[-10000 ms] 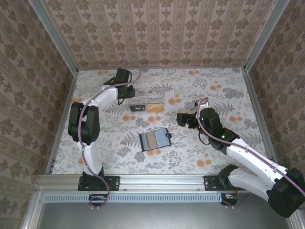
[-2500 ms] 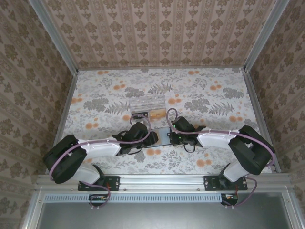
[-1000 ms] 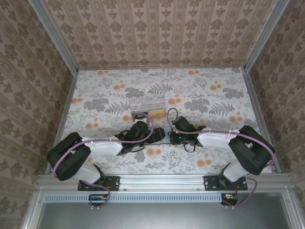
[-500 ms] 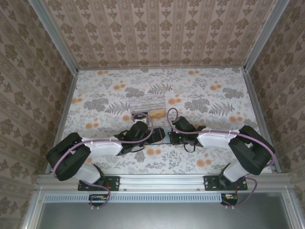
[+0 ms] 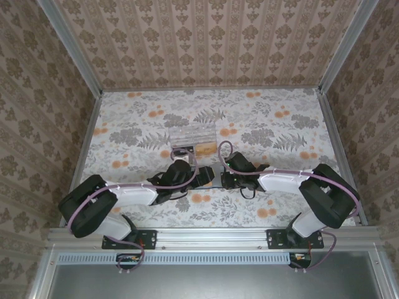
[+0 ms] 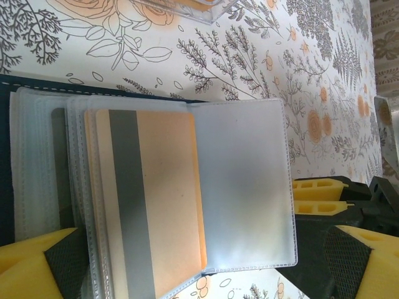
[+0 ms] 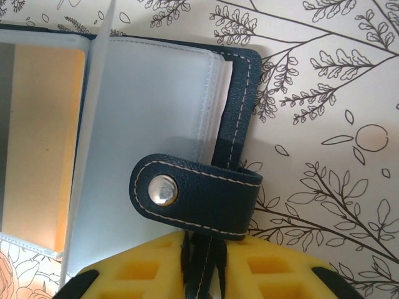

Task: Take the credit cards out of the card holder

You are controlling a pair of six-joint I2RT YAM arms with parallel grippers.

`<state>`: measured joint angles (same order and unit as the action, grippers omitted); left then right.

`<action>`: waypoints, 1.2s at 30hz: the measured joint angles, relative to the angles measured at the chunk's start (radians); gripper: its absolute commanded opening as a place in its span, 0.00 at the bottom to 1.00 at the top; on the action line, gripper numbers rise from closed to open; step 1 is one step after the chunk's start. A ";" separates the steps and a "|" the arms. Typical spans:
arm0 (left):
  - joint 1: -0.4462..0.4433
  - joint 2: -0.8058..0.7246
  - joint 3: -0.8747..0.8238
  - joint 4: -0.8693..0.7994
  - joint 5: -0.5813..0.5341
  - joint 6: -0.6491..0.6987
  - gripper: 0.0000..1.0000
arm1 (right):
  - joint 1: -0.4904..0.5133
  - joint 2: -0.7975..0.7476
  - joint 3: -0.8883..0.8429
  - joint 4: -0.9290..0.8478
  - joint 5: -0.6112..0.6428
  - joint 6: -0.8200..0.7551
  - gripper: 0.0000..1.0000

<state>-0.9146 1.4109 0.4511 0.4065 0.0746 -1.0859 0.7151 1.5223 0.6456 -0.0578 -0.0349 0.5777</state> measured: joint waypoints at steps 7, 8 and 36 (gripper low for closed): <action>0.014 -0.136 0.007 -0.206 -0.027 0.036 1.00 | -0.016 -0.155 -0.013 -0.117 0.057 -0.002 0.28; 0.021 -0.159 0.013 -0.236 -0.034 0.045 0.97 | -0.019 -0.191 -0.013 -0.125 0.060 -0.002 0.27; 0.080 0.013 0.087 -0.327 0.017 0.137 0.09 | -0.023 0.115 0.126 0.088 -0.250 0.093 0.19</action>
<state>-0.8341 1.4242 0.5381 0.0792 0.0917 -0.9489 0.6918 1.6371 0.7719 0.0303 -0.2848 0.6704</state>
